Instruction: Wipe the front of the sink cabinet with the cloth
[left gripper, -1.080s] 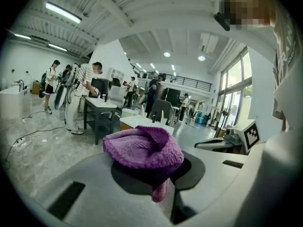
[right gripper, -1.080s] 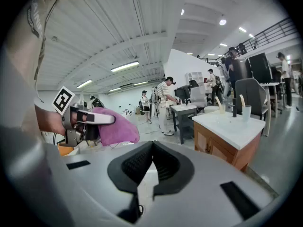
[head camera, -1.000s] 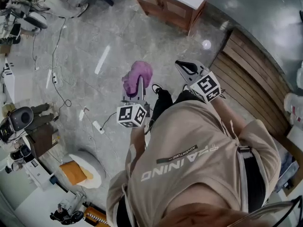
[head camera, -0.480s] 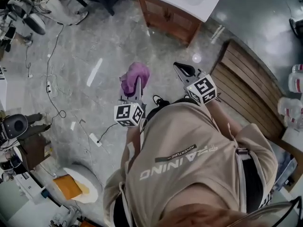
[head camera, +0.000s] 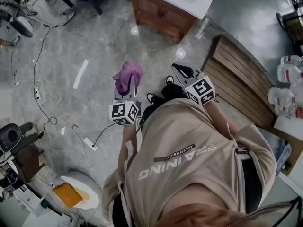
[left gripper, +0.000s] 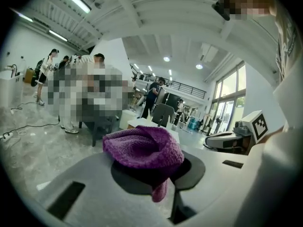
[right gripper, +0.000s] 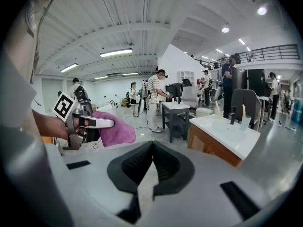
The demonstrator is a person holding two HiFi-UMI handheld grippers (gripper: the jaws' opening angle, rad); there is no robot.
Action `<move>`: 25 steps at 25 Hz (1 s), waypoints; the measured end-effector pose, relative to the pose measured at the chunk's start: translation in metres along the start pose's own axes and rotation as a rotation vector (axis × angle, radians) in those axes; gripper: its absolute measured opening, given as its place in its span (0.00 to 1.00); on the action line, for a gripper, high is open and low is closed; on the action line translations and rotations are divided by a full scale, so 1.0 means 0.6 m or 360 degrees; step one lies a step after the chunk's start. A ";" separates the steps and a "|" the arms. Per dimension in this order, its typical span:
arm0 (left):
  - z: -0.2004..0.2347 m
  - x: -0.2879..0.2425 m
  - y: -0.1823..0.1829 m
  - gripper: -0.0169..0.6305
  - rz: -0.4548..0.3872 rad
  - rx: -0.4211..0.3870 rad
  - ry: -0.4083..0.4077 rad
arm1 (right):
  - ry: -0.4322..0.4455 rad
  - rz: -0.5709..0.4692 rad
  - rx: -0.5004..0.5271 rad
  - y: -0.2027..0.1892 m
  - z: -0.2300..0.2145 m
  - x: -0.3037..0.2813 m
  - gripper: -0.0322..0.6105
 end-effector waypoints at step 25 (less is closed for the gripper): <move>0.106 -0.273 0.183 0.10 0.0085 -0.0097 -0.0016 | 0.0049 -0.0098 -0.0105 0.093 -0.222 -0.248 0.07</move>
Point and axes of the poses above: the fingertips, and each gripper's own axes: x backward along the fingers, z to its left, y out of its top, the point moved 3 cm from there along x, backward along the fingers, and after that the axes turned 13 degrees about y, right-handed, at the moved point
